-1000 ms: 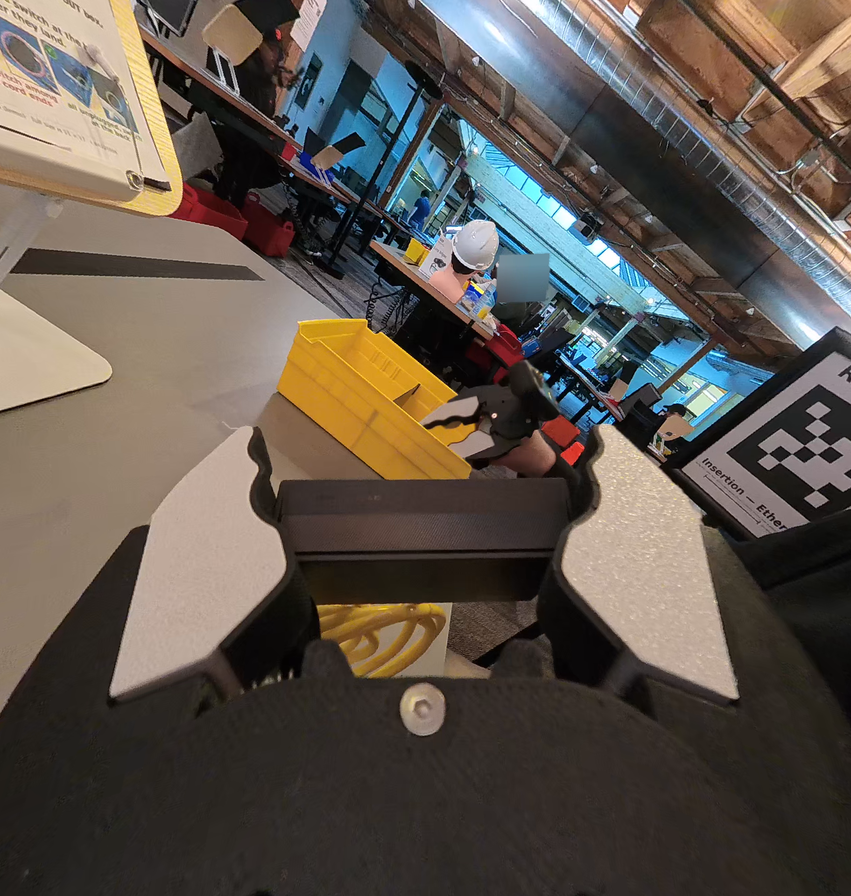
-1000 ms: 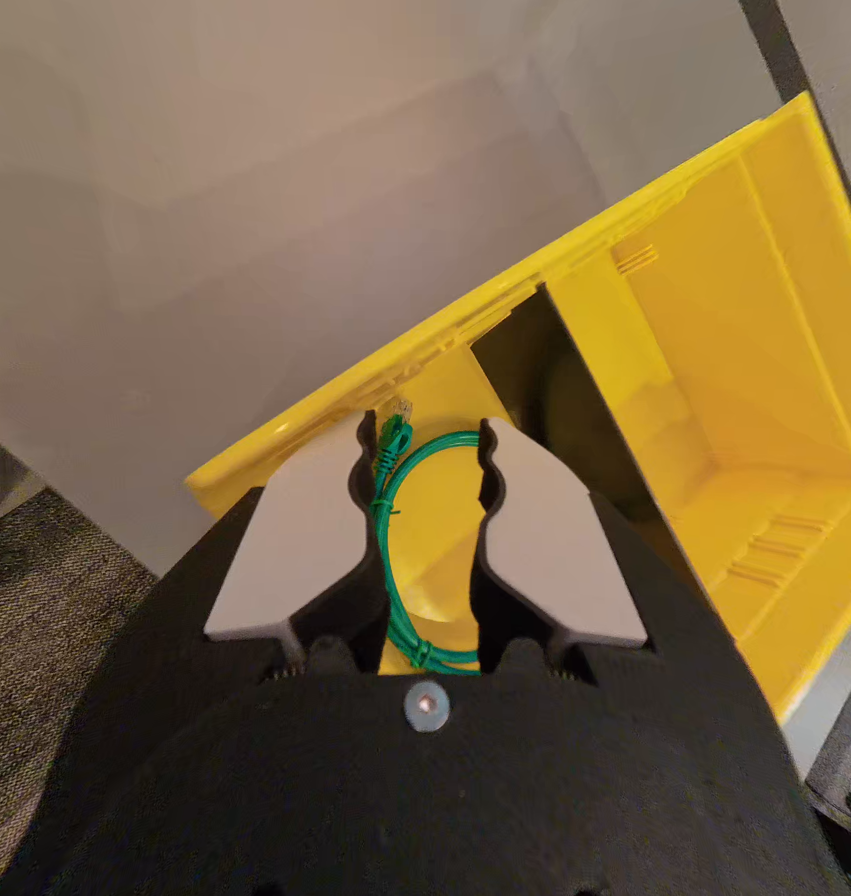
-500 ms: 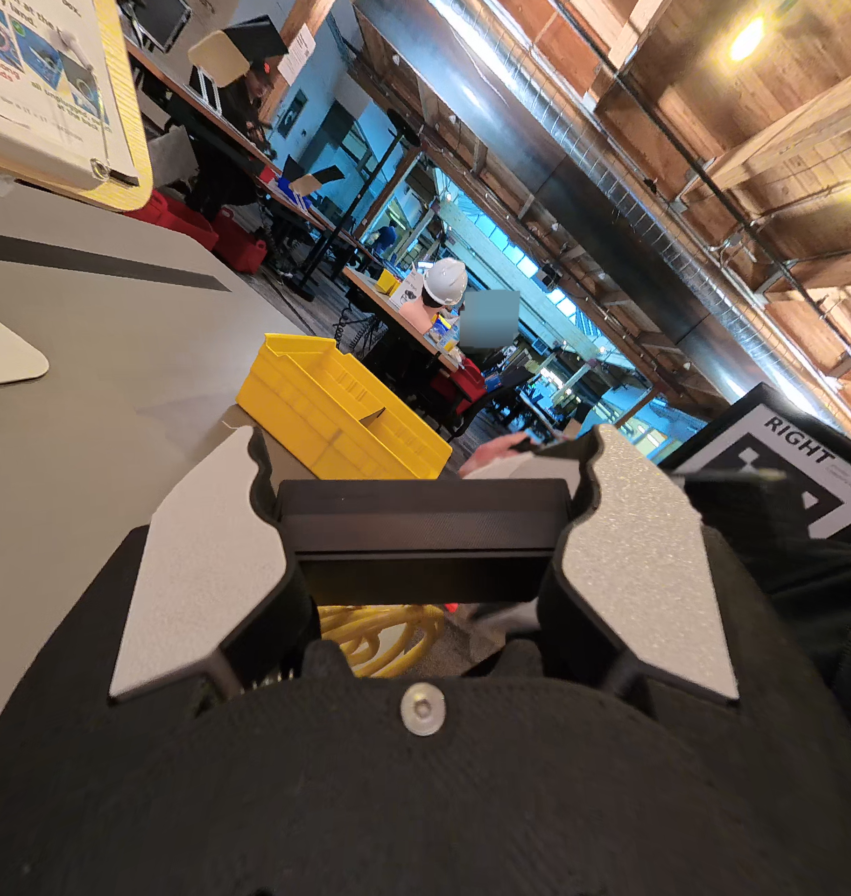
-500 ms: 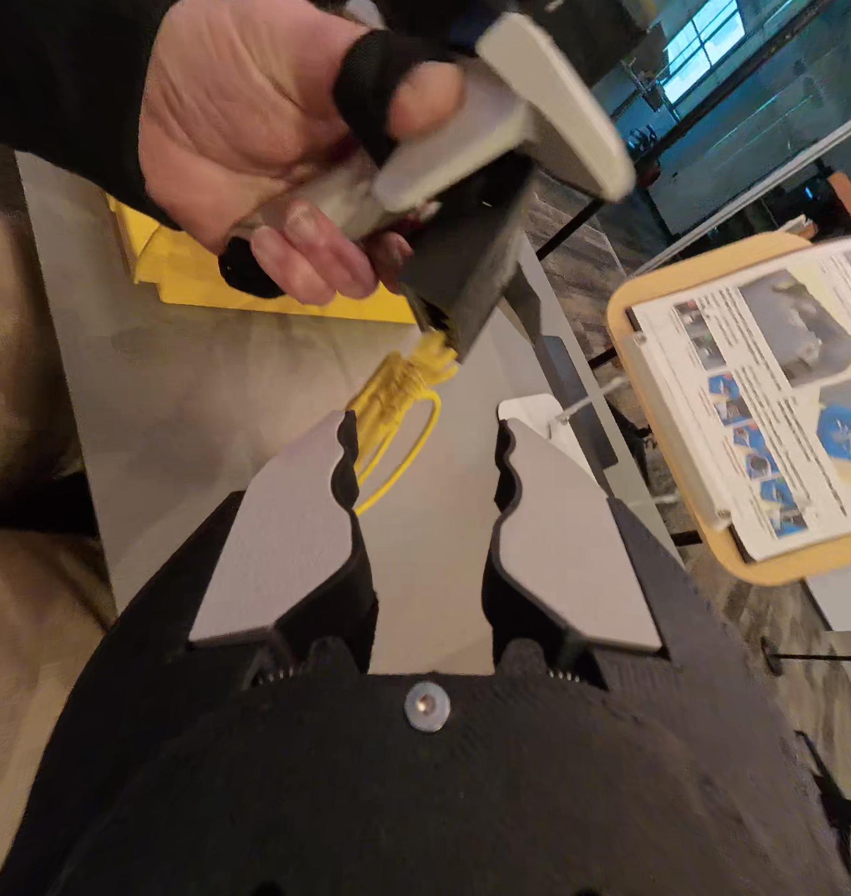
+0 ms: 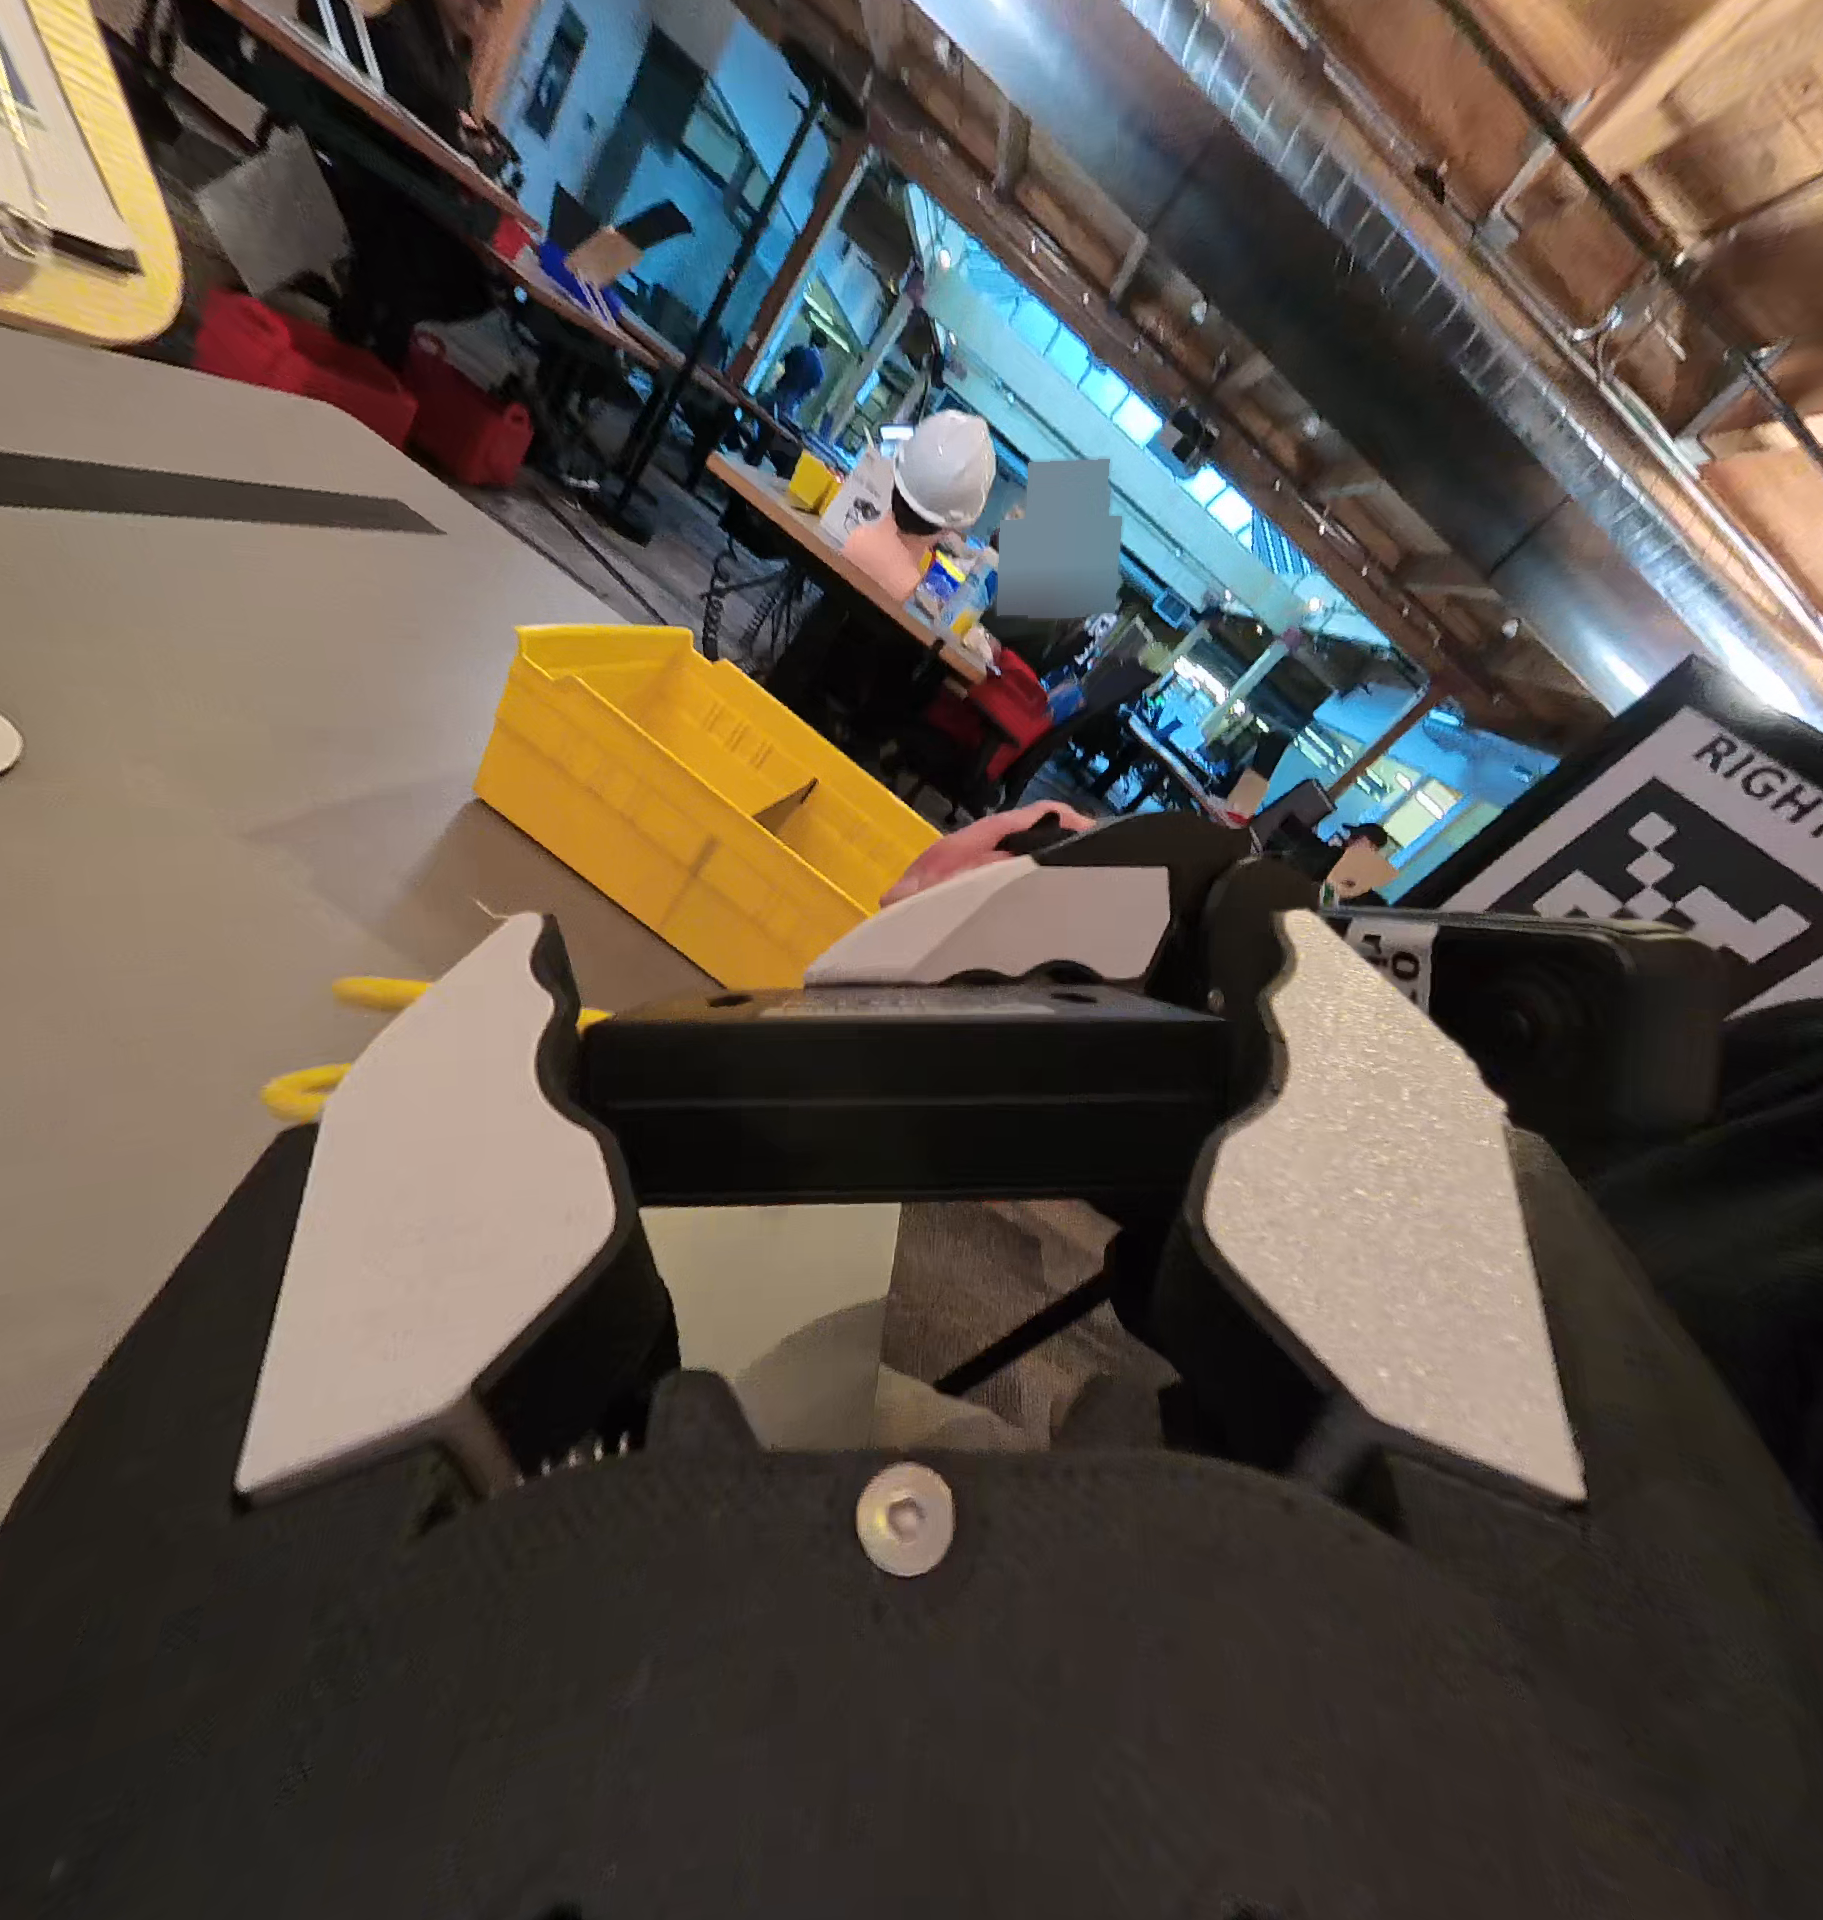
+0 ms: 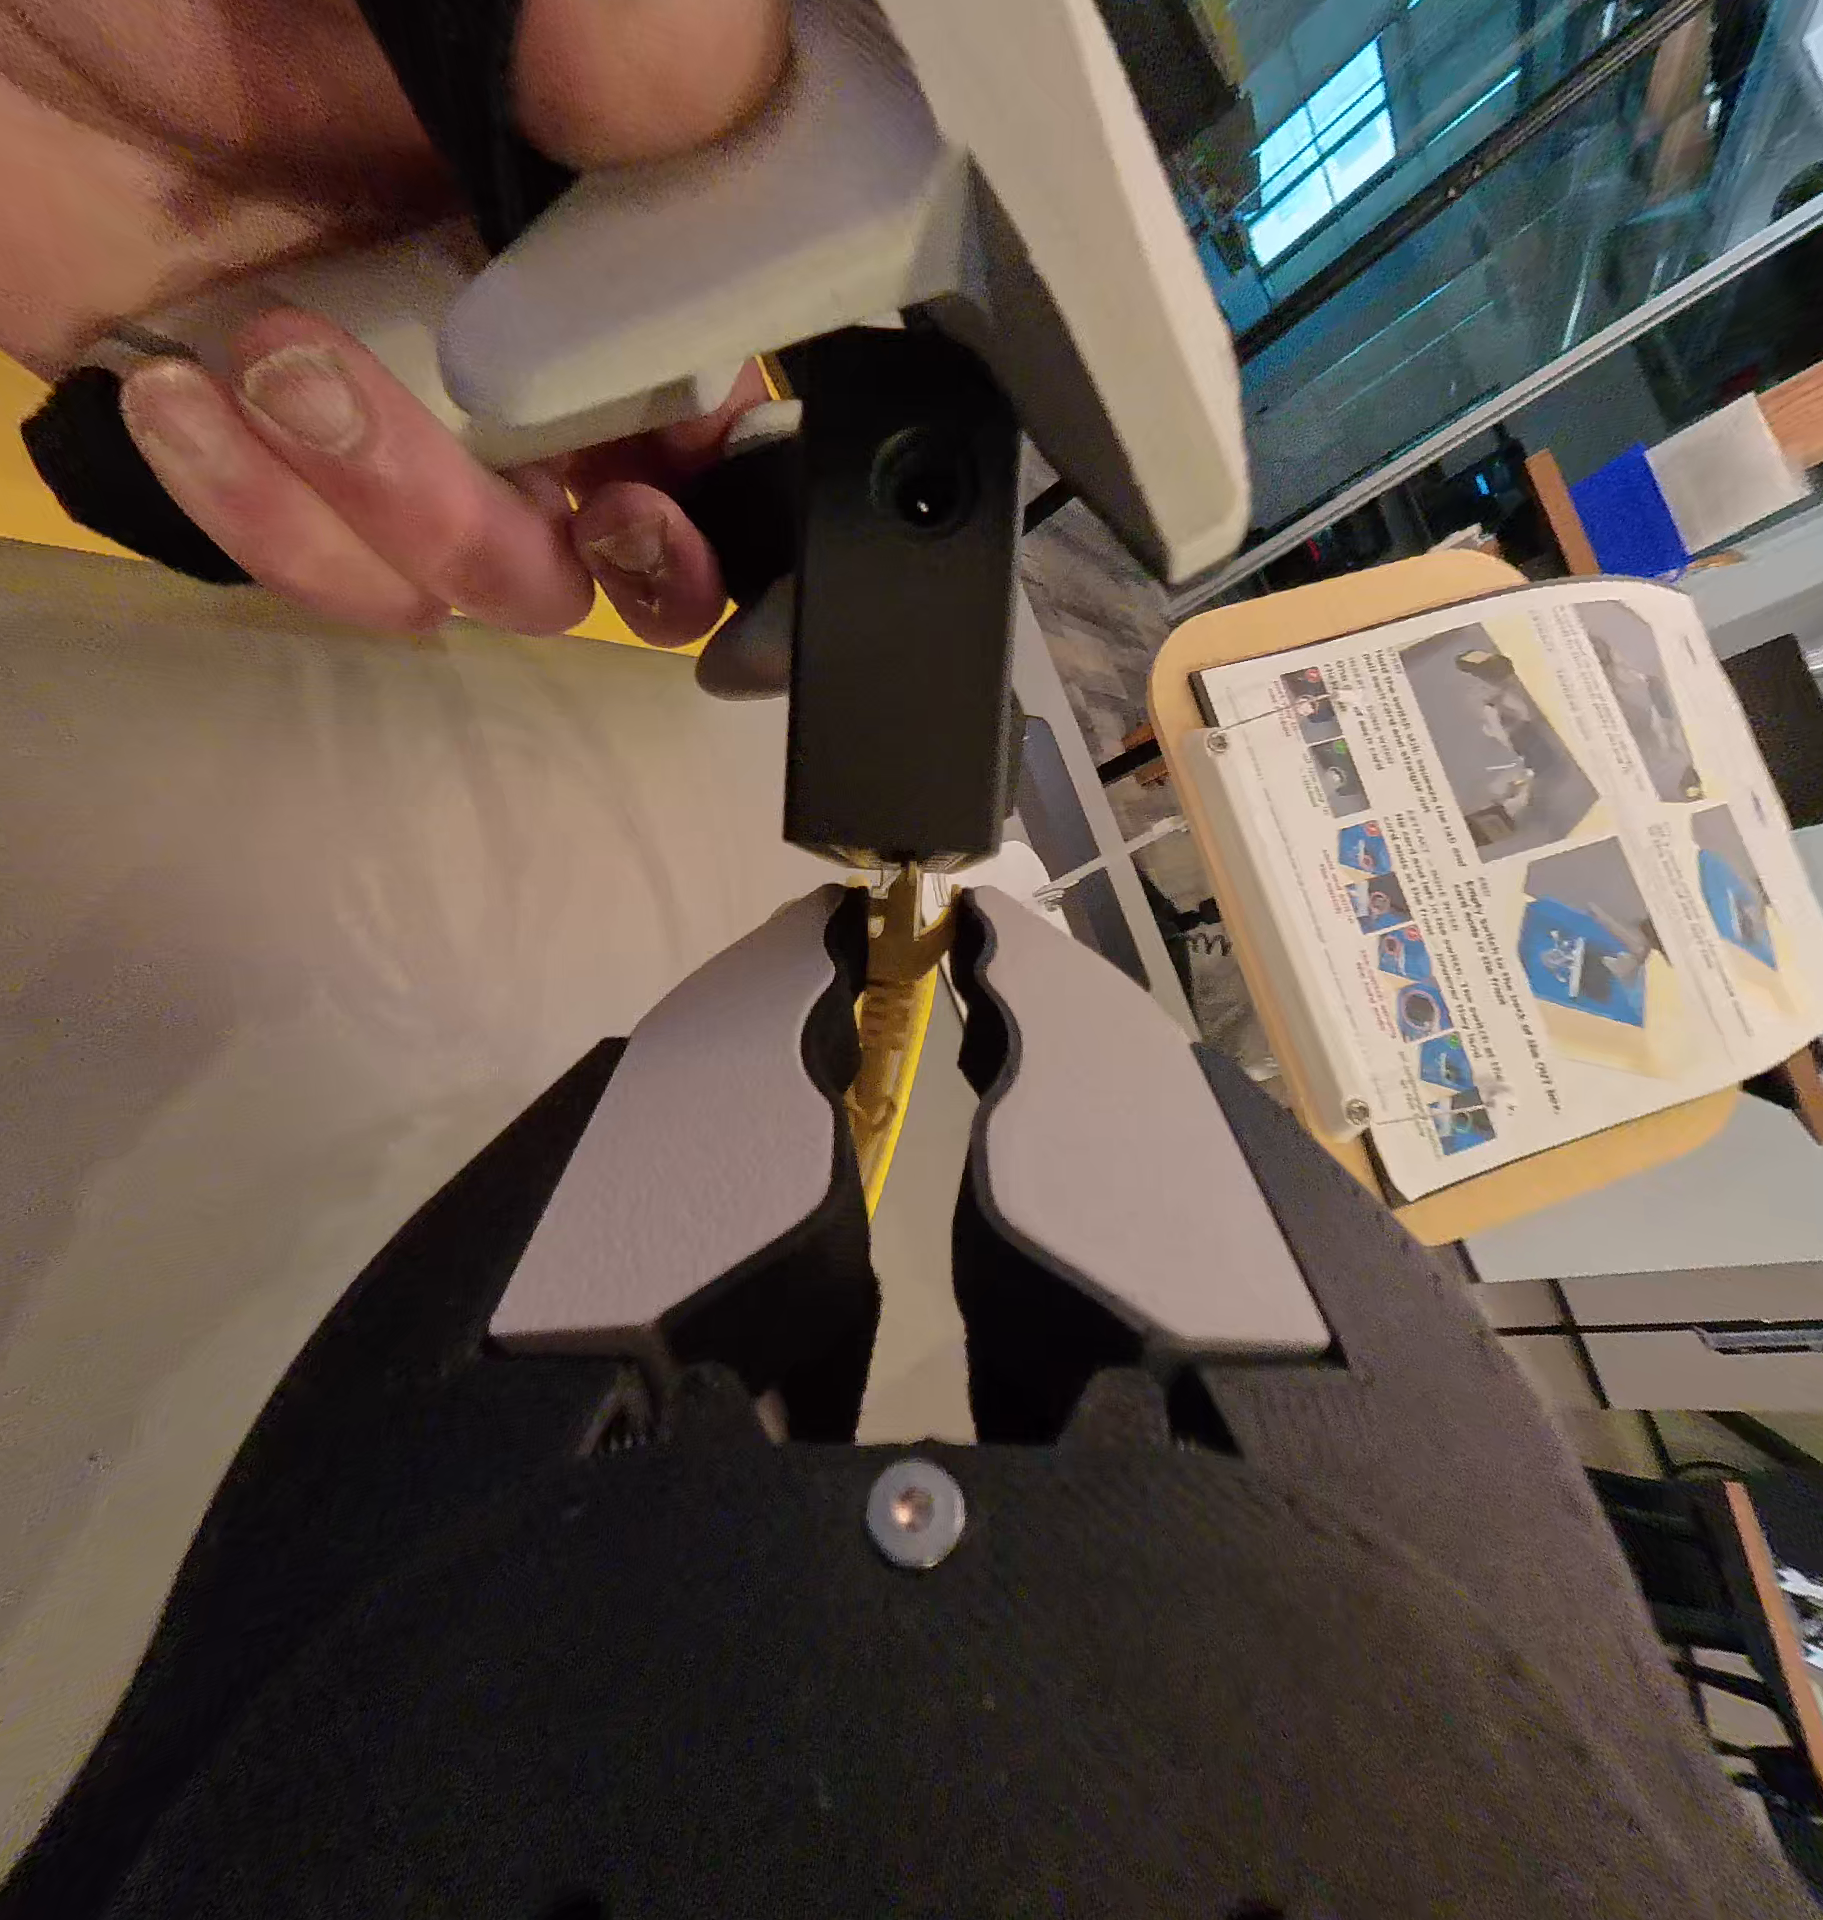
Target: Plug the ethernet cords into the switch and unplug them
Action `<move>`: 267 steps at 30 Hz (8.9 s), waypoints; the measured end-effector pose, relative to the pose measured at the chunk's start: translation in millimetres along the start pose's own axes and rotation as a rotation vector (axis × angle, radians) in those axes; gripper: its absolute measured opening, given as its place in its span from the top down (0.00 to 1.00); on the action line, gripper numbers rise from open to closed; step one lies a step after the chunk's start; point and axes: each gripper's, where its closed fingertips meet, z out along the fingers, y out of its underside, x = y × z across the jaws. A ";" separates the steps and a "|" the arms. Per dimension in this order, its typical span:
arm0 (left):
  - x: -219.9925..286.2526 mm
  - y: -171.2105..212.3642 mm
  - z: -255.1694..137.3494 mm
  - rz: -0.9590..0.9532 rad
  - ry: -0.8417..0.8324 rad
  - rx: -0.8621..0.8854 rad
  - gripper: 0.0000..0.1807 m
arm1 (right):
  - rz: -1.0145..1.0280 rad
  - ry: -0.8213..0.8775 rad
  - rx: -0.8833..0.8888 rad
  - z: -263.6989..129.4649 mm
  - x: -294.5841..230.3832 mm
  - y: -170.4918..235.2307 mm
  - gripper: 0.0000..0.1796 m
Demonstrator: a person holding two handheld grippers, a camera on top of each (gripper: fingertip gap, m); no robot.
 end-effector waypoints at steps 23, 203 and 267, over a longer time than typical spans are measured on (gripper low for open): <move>-6.5 16.2 4.0 0.101 -0.090 -0.102 0.39 | -0.202 0.096 -0.016 -5.4 15.0 16.2 0.89; 13.8 46.2 17.8 0.042 0.041 -0.296 0.28 | -0.222 0.015 0.138 -46.5 4.0 -3.4 0.93; 25.6 42.7 14.8 1.308 -0.288 -0.286 0.84 | 0.055 -0.349 0.153 -47.0 -3.3 16.9 0.93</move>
